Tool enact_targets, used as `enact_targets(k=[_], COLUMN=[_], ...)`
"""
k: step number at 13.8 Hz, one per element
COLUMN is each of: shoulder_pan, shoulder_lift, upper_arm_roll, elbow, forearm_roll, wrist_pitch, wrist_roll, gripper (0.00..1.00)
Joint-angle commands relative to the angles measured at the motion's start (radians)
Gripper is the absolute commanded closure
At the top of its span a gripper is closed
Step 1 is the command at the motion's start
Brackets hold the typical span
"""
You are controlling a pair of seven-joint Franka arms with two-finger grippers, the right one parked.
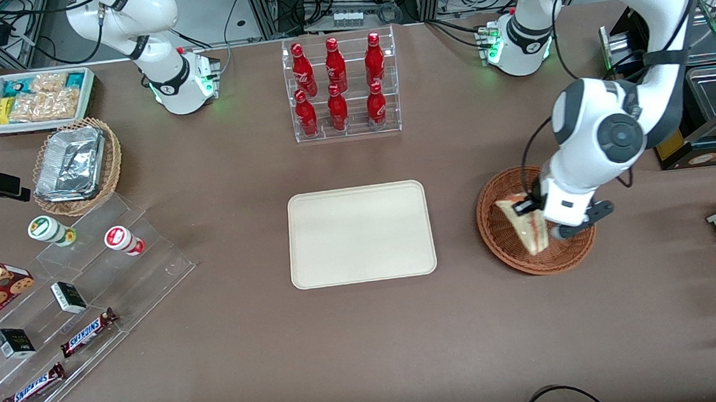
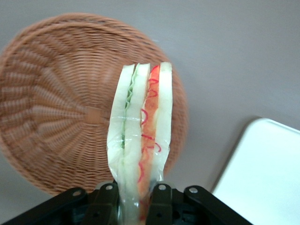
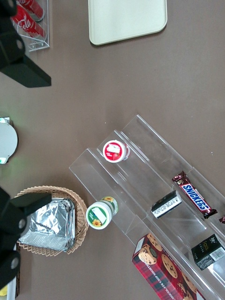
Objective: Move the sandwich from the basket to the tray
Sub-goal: 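Carry the sandwich with the left gripper over the white tray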
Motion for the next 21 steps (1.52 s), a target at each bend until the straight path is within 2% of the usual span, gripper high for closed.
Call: enact_targets(k=[1, 3, 4, 8, 9, 13, 18, 21], shoulder_pan=[0.0, -0.006, -0.066, -0.253, -0.291, -0.431, -0.505, -0.543], shoulder_lift=[0.119, 0.18, 0.211, 0.378, 0.404, 0.524, 0.607, 0.636], upper_arm_roll=[-0.081, -0.147, -0.152, -0.15, -0.15, -0.143, -0.118, -0.069], elbow=[0.106, 0.17, 0.204, 0.364, 0.393, 0.551, 0.635, 0.706], forearm_roll=[0.065, 0.072, 0.096, 0.28, 0.295, 0.303, 0.303, 0.3], wrist_pitch=[-0.02, -0.018, -0.018, -0.015, -0.014, -0.021, -0.027, -0.102], wrist_roll=[0.008, -0.007, -0.039, -0.314, -0.352, -0.483, -0.544, -0.543], gripper=[1.0, 1.0, 1.0, 1.0, 1.0, 1.0, 1.0, 1.0])
